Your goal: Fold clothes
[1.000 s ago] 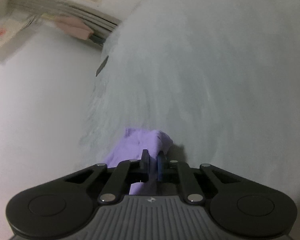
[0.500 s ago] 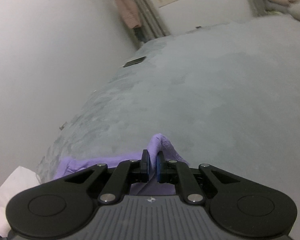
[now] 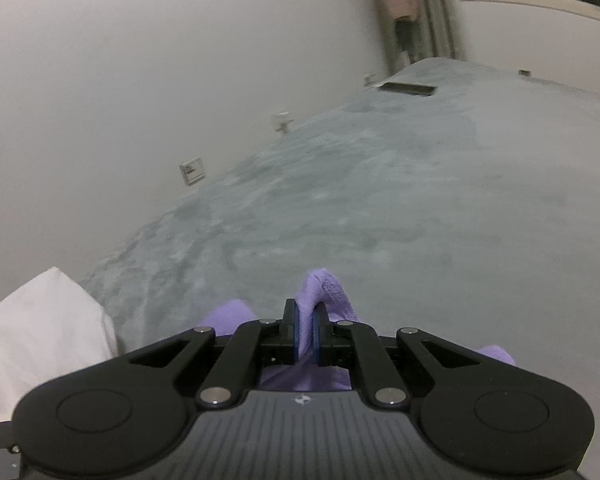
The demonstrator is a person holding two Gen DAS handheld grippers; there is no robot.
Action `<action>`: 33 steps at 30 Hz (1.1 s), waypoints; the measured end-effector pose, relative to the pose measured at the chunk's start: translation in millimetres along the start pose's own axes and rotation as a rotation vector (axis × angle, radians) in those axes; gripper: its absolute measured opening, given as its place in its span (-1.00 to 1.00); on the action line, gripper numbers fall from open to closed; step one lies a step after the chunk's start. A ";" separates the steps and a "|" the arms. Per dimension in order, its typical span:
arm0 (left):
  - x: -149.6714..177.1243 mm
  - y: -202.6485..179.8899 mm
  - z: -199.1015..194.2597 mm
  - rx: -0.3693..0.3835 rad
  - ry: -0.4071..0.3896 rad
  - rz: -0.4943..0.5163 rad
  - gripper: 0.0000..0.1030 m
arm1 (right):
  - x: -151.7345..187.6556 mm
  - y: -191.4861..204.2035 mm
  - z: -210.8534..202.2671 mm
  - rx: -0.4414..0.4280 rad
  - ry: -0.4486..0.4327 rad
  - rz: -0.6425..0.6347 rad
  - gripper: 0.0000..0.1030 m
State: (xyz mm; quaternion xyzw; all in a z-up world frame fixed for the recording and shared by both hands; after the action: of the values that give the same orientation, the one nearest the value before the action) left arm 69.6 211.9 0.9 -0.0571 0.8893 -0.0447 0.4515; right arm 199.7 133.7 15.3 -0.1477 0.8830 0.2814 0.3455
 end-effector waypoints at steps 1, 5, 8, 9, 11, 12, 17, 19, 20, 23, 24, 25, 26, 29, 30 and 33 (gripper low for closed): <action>-0.9 4.8 1.3 -0.015 0.008 0.000 -0.93 | 0.6 2.9 5.8 -0.002 0.007 -0.008 -0.86; -0.4 17.4 7.3 -0.057 0.059 -0.003 -0.92 | 3.3 11.0 24.9 -0.002 0.044 -0.025 -0.86; 4.0 18.1 9.5 -0.082 0.085 0.007 -0.91 | 5.8 16.4 38.9 0.001 0.073 -0.042 -0.86; 4.1 17.6 9.1 -0.086 0.091 0.010 -0.91 | 6.2 18.3 42.4 0.008 0.080 -0.055 -0.85; 3.2 16.8 7.8 -0.104 0.100 0.023 -0.88 | 5.8 22.7 49.1 0.019 0.082 -0.080 -0.84; 2.8 16.6 6.9 -0.112 0.104 0.028 -0.82 | 5.4 24.0 50.2 0.025 0.081 -0.088 -0.84; -6.9 19.7 -10.6 -0.176 0.075 0.041 -0.74 | -1.9 31.3 45.3 0.003 0.048 -0.086 -0.62; -13.3 20.9 -19.1 -0.208 0.048 0.054 -0.72 | -6.8 33.8 40.7 -0.030 0.032 -0.058 -0.57; -16.3 21.5 -23.1 -0.220 0.036 0.055 -0.72 | -8.9 34.7 38.4 -0.051 0.030 -0.041 -0.55; -24.2 22.4 -31.1 -0.233 0.002 0.058 -0.71 | -12.0 33.0 30.3 -0.079 0.014 -0.006 -0.49; -27.0 21.5 -32.6 -0.225 -0.010 0.060 -0.70 | -11.4 29.3 26.2 -0.069 0.005 0.001 -0.48; -29.6 18.7 -32.8 -0.202 -0.026 0.067 -0.66 | -10.4 25.0 21.7 -0.056 -0.004 0.008 -0.45; -32.3 15.8 -32.7 -0.179 -0.041 0.074 -0.64 | -9.4 20.6 17.2 -0.043 -0.013 0.015 -0.42; -40.7 2.6 -22.1 -0.109 -0.070 0.110 -0.59 | -0.4 -4.9 -3.2 -0.018 -0.035 0.101 -0.40; -43.5 -2.1 -17.8 -0.087 -0.078 0.124 -0.57 | 4.0 -13.9 -9.9 -0.019 -0.037 0.138 -0.39; -46.0 -14.9 4.7 -0.041 -0.073 0.159 -0.56 | 24.6 -37.0 -27.1 -0.025 -0.033 0.220 -0.39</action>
State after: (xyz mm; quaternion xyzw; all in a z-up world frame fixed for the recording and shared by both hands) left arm 101.2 203.5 36.8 0.0030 0.8748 0.0115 0.4843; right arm 184.6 86.4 0.0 -0.0496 0.8843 0.3311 0.3254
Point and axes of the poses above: each gripper's, at about its wrist camera, not at the fingertips, and z roughly the way its jaws point, y to its left, x to its underside, the point moved 8 cm from there along z, roughly the way its jaws point, and after that the axes turned 13 degrees about z, right-handed, at the moved point
